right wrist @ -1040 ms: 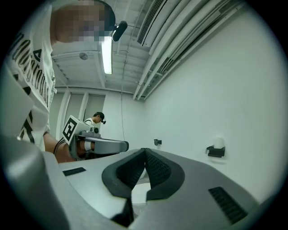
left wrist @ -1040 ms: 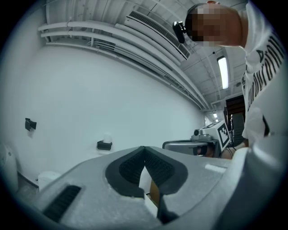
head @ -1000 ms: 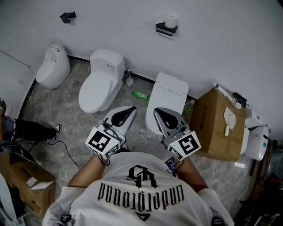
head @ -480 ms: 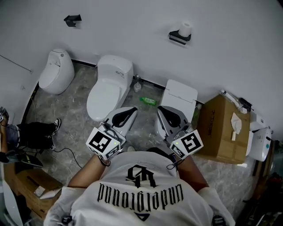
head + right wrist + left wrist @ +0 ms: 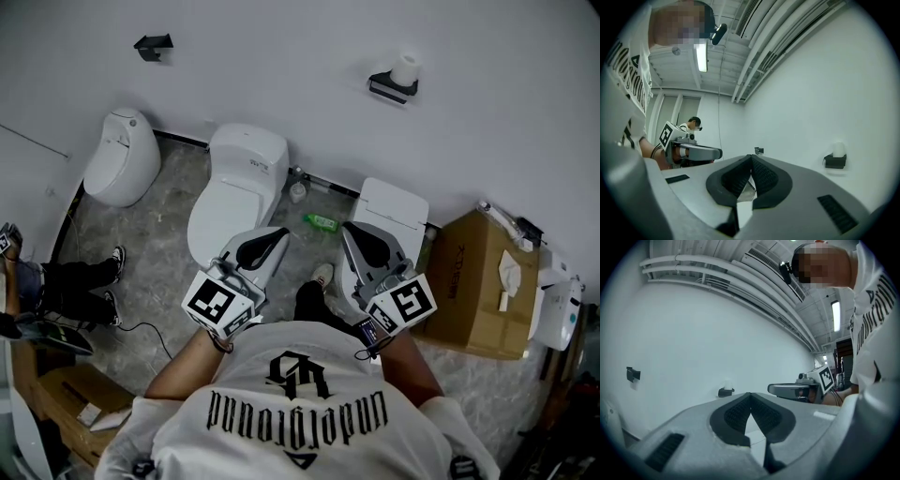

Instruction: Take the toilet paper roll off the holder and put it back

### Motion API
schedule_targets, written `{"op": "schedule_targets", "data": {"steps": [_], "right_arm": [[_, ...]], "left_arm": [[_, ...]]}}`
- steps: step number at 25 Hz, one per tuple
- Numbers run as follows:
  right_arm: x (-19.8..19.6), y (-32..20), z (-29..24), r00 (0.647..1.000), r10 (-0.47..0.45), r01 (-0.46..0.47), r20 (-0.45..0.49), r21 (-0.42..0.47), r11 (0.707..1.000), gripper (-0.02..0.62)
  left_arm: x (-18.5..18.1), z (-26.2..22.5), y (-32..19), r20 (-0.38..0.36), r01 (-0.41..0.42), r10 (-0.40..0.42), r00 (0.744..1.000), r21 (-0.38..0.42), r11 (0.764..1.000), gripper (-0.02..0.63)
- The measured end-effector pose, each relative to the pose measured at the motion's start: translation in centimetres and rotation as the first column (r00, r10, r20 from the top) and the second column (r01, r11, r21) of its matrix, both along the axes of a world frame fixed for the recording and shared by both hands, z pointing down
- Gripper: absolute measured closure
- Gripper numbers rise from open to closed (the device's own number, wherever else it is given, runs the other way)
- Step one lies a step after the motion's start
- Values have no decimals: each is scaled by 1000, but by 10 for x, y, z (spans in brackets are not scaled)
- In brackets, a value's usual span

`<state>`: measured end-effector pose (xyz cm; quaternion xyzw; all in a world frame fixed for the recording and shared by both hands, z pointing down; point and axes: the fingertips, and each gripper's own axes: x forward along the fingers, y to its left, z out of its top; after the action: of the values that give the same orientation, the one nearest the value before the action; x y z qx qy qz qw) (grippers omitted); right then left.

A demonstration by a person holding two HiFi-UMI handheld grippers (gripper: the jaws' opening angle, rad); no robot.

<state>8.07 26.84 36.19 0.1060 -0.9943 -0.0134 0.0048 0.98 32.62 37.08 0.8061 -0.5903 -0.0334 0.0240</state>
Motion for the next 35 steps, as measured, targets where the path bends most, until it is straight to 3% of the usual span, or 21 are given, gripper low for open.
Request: {"op": "schedule_targets", "data": {"steps": [6,18,27,35], "right_arm": [[-18,-57,4,1000,23,-23,2,-17,1000,583],[-38,-221,-4,998,55,-55,-6,-25,998,583],[-12,-323,-13,991,130,-130,15,-20,991,583],[-2,-369,-11,980,197,-197,6,-20,980,583]], "left_arm": [[-22,4,-54,-2,-9,9,1000,-15,1000,592],[-56,-3,-213,-2,-6,6,1000,-23,1000,592],[-41,-5,-317,8,-61,61,998,-19,998,592],[-35,-5,-379,10,-132,133,991,-21,991,592]]}}
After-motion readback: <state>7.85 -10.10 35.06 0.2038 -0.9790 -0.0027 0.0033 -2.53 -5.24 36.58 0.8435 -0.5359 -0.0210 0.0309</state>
